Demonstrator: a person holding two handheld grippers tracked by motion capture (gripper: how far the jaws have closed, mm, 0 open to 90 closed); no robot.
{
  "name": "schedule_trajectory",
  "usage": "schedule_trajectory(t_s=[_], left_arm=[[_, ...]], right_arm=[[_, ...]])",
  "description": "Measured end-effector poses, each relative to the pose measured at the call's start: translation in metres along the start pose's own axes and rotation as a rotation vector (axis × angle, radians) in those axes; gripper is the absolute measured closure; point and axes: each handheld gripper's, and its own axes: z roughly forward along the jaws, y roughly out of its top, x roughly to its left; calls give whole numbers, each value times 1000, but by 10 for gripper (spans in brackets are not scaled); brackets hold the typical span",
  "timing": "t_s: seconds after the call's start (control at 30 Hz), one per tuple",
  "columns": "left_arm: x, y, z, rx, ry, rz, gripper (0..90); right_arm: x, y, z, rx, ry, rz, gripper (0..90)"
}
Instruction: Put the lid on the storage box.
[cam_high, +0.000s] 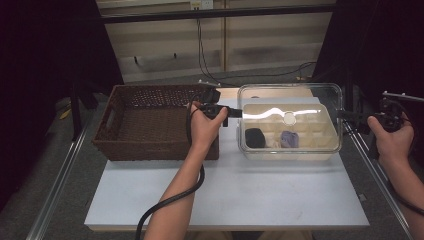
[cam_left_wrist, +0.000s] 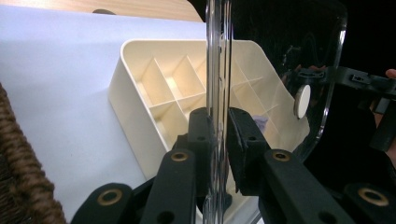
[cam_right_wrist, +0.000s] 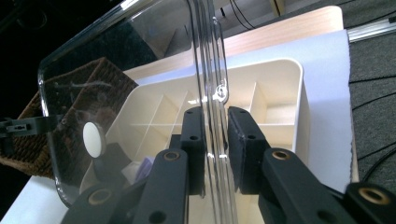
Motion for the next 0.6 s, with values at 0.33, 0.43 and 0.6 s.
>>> schedule_trajectory(t_s=[0.33, 0.43, 0.6], left_arm=[[0, 7, 10, 7, 2, -6, 799], [0, 10, 13, 6, 6, -10, 799], [2, 10, 18, 11, 7, -17, 799]], right_arm=[[-6, 5, 1, -1, -17, 7, 779], [-9, 6, 2, -6, -19, 17, 779], [-11, 8, 4, -6, -26, 23, 778]])
